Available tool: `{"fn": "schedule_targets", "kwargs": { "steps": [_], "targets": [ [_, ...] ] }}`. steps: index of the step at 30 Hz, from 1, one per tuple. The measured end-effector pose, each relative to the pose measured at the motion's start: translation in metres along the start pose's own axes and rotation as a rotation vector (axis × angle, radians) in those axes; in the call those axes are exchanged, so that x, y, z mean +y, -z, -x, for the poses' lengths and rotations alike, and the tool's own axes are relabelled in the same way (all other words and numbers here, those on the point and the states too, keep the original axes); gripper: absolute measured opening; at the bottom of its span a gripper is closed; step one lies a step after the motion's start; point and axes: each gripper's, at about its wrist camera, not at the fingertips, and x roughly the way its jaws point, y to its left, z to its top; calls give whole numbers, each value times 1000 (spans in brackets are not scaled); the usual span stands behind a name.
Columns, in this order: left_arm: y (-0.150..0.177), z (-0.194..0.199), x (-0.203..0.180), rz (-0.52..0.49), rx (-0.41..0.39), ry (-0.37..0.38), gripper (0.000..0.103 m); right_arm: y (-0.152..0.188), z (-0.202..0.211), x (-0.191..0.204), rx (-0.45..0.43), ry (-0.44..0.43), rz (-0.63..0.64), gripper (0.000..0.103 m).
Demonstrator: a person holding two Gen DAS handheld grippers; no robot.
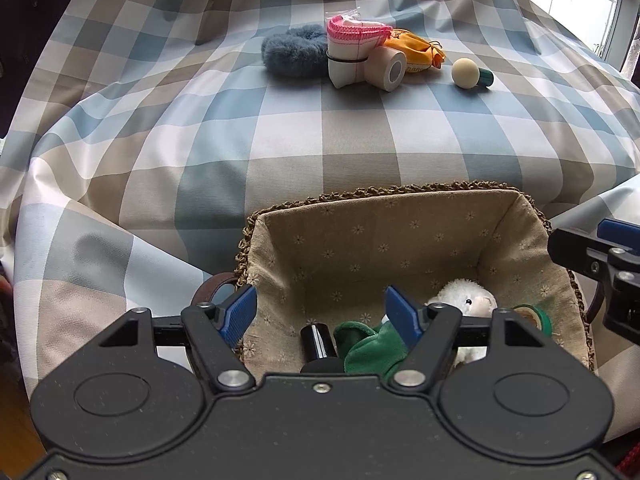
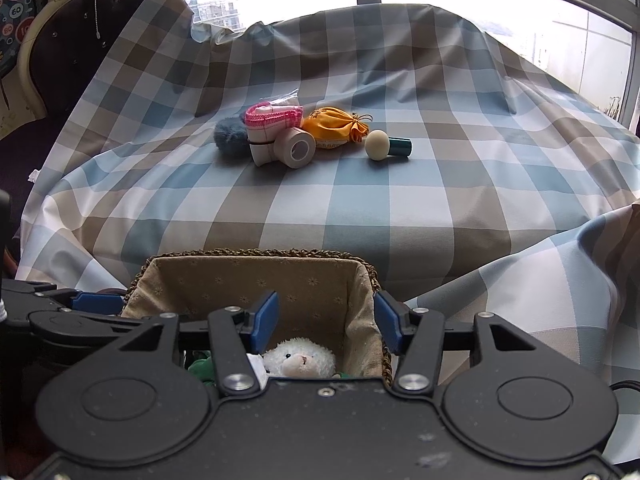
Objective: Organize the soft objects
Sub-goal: 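Lower both items into basket and open both tools, then withdraw both tools from basket toward remaining pile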
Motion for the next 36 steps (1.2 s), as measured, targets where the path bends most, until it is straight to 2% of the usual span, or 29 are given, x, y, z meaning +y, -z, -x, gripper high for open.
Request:
{"fn": "schedule_targets", "kwargs": {
  "steps": [20, 27, 36],
  "targets": [
    [-11, -3, 2, -38, -43, -29, 68, -3, -23, -1, 36, -1, -9, 54],
    [-35, -14, 11, -64, -82, -42, 69, -30, -41, -4, -3, 22, 16, 55],
    [-79, -34, 21, -112, -180, -77, 69, -81, -76, -14, -102, 79, 39, 57]
  ]
}}
